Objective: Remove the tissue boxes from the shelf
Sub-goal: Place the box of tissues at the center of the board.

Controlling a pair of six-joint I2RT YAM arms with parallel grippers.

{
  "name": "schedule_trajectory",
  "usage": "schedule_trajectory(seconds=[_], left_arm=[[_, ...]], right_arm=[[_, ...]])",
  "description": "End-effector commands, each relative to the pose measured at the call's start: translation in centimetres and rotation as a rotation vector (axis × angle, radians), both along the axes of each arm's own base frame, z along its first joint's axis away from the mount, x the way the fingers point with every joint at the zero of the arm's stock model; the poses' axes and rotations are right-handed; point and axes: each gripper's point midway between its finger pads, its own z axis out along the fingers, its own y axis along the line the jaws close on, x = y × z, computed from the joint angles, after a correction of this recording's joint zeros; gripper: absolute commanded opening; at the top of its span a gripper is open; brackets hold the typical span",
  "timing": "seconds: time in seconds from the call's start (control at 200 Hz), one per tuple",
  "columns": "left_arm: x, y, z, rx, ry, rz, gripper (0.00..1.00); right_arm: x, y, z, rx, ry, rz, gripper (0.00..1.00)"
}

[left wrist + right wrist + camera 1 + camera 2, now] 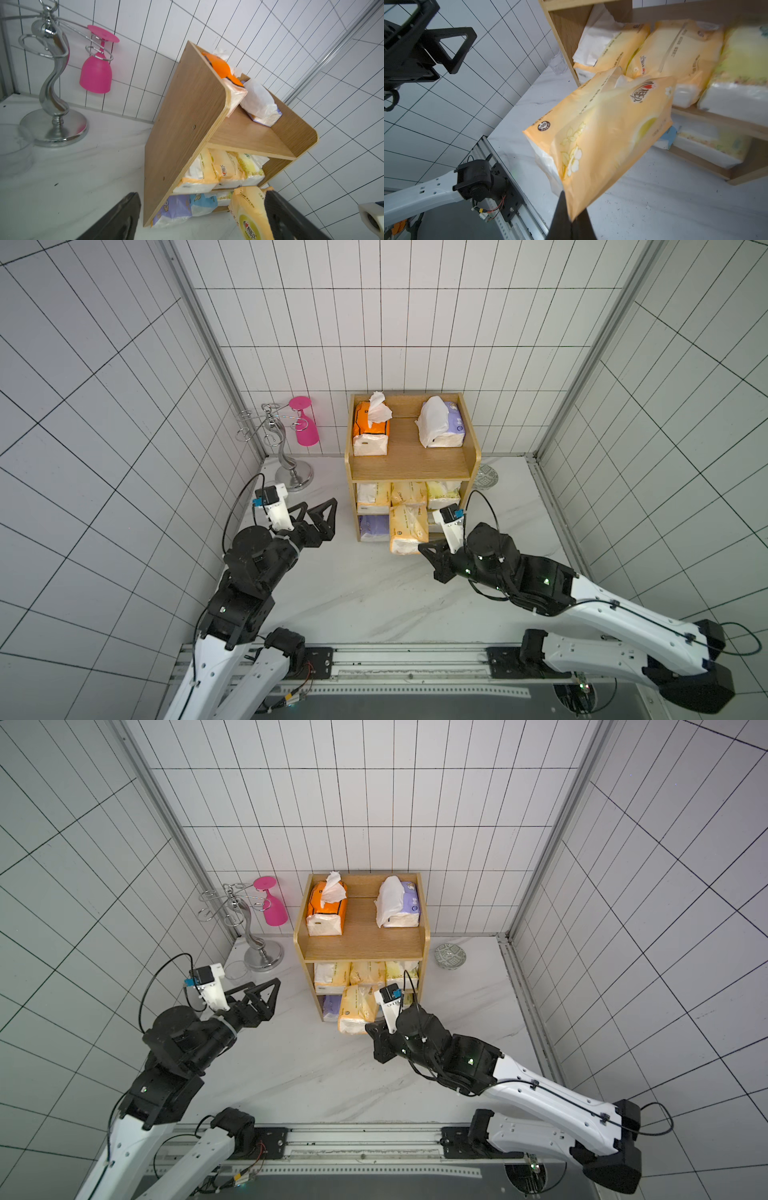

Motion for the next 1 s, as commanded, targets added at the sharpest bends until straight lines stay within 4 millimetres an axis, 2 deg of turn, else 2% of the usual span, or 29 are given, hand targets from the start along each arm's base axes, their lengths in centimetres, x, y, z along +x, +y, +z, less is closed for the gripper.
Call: schedule_trajectory(seconds=[0.0, 0.19, 0.385, 0.495, 0.57, 0.61, 0.68, 0.755, 0.865, 0.994], left_arm=[[-1.2, 1.3, -3.7, 0.0, 0.113, 0.064, 0.97], [-2.7, 1.7, -7.4, -0.006, 0.177, 0.061, 0.97], [-2.3, 0.5, -9.5, -0.036, 0.232, 0.019, 0.97], [-2.2, 0.3, -10.8, -0.043, 0.297, 0.021, 0.97], [-2.0, 0.1, -11.8, -0.072, 0.333, 0.022, 0.97], [-2.0, -0.1, -12.2, -0.084, 0.344, 0.019, 0.97], [-2.0, -0.4, -12.9, -0.092, 0.36, 0.014, 0.97], [-2.0, -0.4, -13.4, -0.085, 0.368, 0.017, 0.97], [-1.9, -0.5, -13.9, -0.075, 0.375, 0.023, 0.97], [-1.4, -1.0, -14.8, -0.079, 0.388, 0.012, 0.97]], right_arm=[[-0.6, 0.7, -2.4, 0.047, 0.042, -0.023, 0.0], [-1.9, 2.1, -8.6, 0.013, 0.077, -0.035, 0.0], [-2.8, 3.9, -15.4, -0.084, 0.131, -0.026, 0.0], [-3.3, 4.4, -18.2, -0.14, 0.149, -0.033, 0.0], [-3.5, 4.6, -19.6, -0.165, 0.164, -0.042, 0.07], [-3.5, 4.7, -19.9, -0.172, 0.172, -0.044, 0.15], [-3.4, 4.4, -20.1, -0.185, 0.177, -0.063, 0.37], [-2.9, 3.4, -19.4, -0.192, 0.166, -0.105, 0.5], [-1.8, 0.8, -17.4, -0.158, 0.137, -0.192, 0.59], [-0.7, -1.2, -16.0, -0.055, 0.221, -0.197, 0.59]])
